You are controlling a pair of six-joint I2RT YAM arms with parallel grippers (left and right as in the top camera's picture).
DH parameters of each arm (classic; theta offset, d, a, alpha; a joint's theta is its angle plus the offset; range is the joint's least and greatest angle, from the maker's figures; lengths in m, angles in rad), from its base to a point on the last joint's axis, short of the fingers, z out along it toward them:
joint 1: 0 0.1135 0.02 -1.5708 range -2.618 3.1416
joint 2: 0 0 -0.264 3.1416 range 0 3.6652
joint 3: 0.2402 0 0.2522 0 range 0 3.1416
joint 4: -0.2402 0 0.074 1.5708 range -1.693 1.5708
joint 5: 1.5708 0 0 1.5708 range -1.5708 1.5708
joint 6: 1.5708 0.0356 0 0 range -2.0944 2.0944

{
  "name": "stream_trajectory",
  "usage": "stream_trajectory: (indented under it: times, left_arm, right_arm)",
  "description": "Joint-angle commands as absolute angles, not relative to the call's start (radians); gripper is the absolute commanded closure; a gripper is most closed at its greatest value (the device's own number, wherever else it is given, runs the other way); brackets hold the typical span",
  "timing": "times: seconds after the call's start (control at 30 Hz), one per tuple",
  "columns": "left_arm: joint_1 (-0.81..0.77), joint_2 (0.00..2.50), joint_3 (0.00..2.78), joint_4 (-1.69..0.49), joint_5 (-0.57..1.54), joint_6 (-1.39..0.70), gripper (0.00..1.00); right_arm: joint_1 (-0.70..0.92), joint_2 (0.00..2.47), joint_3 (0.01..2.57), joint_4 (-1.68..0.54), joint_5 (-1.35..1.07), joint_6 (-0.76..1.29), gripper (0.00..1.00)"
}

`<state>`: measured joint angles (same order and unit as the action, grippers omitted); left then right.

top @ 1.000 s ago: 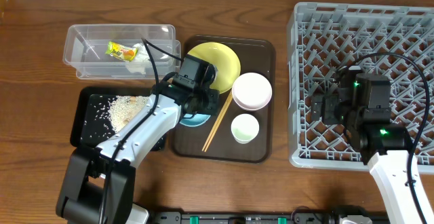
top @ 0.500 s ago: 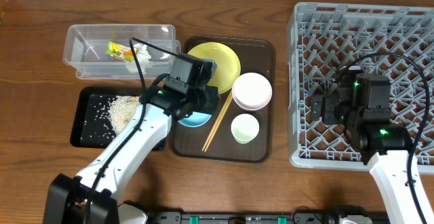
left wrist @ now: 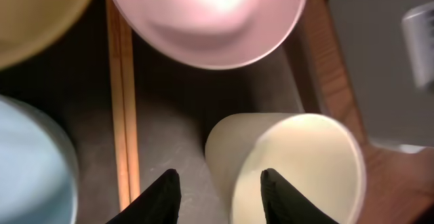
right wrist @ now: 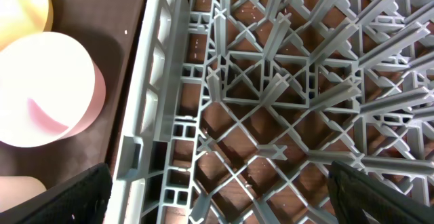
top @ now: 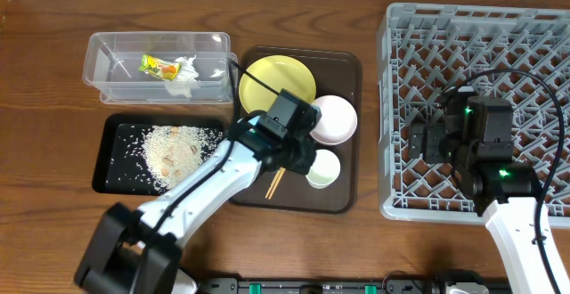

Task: Sort waste into correct bins and load items into the dishwasher rack
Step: 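Grasp the white cup with the left gripper and lift it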

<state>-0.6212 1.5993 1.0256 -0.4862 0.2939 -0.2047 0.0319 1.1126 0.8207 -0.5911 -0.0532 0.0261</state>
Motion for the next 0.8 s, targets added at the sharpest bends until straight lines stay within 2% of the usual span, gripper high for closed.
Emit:
stream_trajectory:
  times: [0.0, 0.13, 0.2, 0.37, 0.5, 0.77]
  left_arm:
    - [-0.625, 1.649, 1.043, -0.488, 0.303, -0.196, 0.63]
    - [-0.625, 1.663, 1.043, -0.488, 0.302, -0.196, 0.88]
    - [-0.624, 1.659, 1.043, -0.489, 0.303, -0.196, 0.94]
    - [-0.604, 1.620, 1.045, -0.519, 0.312, -0.261, 0.94]
    - [-0.536, 1.549, 1.046, -0.495, 0.466, -0.264, 0.94]
    - [-0.304, 1.544, 1.045, -0.236, 0.817, -0.504, 0.94]
  right_arm:
    - [0.031, 1.118, 0.838, -0.591, -0.057, 0.040, 0.01]
    - [0.031, 1.118, 0.838, -0.591, -0.058, 0.040, 0.01]
    - [0.031, 1.118, 0.838, -0.591, -0.058, 0.040, 0.01]
    - [0.031, 1.118, 0.838, -0.580, -0.058, 0.040, 0.01]
    - [0.031, 1.118, 0.838, -0.536, -0.084, 0.039, 0.01]
    - [0.031, 1.126, 0.838, -0.393, -0.497, -0.055, 0.01]
